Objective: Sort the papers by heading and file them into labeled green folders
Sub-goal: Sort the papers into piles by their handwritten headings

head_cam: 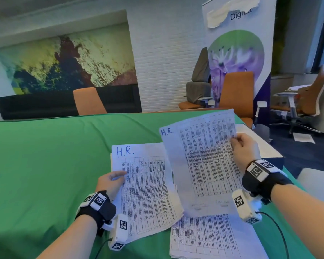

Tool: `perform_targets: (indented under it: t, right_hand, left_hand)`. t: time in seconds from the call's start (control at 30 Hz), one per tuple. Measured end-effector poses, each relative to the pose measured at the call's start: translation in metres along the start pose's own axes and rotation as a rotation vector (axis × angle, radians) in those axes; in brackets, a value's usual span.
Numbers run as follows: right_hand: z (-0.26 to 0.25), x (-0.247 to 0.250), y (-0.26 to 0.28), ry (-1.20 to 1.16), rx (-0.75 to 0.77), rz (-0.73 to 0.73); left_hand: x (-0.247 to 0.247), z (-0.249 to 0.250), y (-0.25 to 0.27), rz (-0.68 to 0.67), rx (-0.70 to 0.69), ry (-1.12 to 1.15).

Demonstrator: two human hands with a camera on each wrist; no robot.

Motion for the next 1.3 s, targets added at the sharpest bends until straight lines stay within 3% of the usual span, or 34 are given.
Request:
perform_targets:
  t: [0.2,0.37,0.47,0.63,0.77,0.87,1.0,1.13,1.3]
  right_hand:
    - [-0.045,-0.014,-0.001,-0.023,0.170,0.055]
    - [-0.080,-0.035,0.005,0.158,0.355,-0.049]
    - [-0.104,-0.044,0.012,0.044,0.403,-0.114]
    - [-0.117,-0.053,0.018,-0.219,0.305,-0.167]
    - [-0.101,-0.081,0.038,-0.224,0.174,-0.356]
    - [-0.084,-0.103,0.055,-0.230,0.112,-0.487]
    - [-0.056,-0.116,0.064,-0.033,0.111,-0.665]
    - [-0.005,-0.101,0.058,0.555,0.182,-0.699]
    - [0.067,-0.075,0.054,0.895,-0.070,-0.731]
  left_hand:
    - [-0.008,0.015,0.012,-0.102,0.049,0.073]
    - [-0.007,0.017,0.013,-0.104,0.060,-0.027]
    - [-0.009,0.016,0.017,-0.128,0.061,-0.030]
    - [-0.015,0.022,0.021,-0.213,0.004,-0.026]
    - [-0.016,0.022,0.016,-0.178,-0.035,0.037]
    - [-0.020,0.018,0.016,-0.171,0.009,0.164]
    - [-0.015,0.007,0.010,-0.103,0.034,0.175]
    - [-0.005,0.002,0.011,-0.059,0.030,0.155]
    - [0.010,-0.006,0.003,-0.071,0.025,0.082]
Point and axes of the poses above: each hand's wrist, its own y-axis away from the middle knuckle, its own x-axis out of the back of the hand, z = x × y, the point moved 5 cm from there along -y, towards the middle knuckle, and after that the axes turned 15 degrees about y, right-handed, at the moved point
